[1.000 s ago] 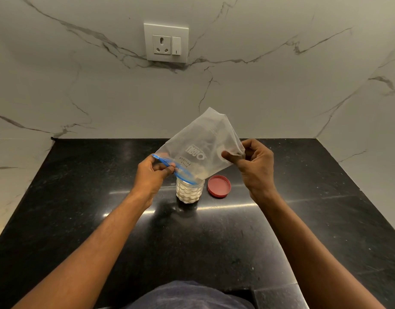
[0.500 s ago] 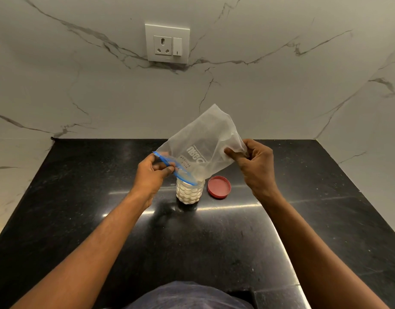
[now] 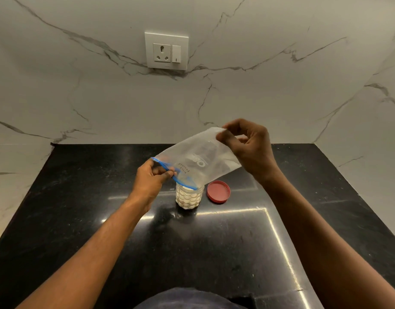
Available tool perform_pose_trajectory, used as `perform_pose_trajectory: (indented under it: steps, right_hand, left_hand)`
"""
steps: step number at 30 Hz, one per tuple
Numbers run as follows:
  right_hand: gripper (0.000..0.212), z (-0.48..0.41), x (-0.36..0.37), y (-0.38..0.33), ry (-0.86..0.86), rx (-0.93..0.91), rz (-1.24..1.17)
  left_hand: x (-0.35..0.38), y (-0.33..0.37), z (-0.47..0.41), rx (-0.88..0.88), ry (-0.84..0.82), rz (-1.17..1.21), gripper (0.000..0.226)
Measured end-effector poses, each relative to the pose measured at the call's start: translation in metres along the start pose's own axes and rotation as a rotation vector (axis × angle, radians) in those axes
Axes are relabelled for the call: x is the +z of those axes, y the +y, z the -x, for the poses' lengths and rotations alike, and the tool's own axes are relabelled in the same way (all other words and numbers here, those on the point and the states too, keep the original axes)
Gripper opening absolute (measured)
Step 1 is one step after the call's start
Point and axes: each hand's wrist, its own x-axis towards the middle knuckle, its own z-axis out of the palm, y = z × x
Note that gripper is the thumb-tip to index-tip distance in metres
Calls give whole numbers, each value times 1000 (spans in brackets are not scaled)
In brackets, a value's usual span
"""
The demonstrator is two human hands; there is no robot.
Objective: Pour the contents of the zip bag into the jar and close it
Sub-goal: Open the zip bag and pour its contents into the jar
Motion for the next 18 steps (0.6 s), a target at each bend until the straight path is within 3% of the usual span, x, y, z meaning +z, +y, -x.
perform_pose_trajectory:
  steps: [4, 8, 10, 12, 15, 16, 18]
  right_hand:
    - [42, -9, 1, -7, 31, -25, 175]
    - [21, -12, 6, -10, -90, -137, 183]
    - [35, -12, 9, -10, -16, -157, 216]
    - [50, -12, 8, -8, -38, -78, 248]
    - [91, -9, -5, 4, -254, 156, 198]
    - [95, -4, -9, 11, -305, 206, 175]
    - [79, 8, -16, 24, -339, 252, 95]
  left_hand:
    - [1, 0, 1, 2, 0, -3, 32]
    - [2, -1, 1, 6, -11, -9, 34]
    - [3, 0, 2, 12, -23, -6, 33]
    - [2, 0, 2, 14, -26, 7, 32]
    - [0, 0, 0, -6, -8, 37, 32]
    - [-1, 1, -1, -18, -1, 48, 33]
    - [-2, 0, -4, -36, 5, 66, 35]
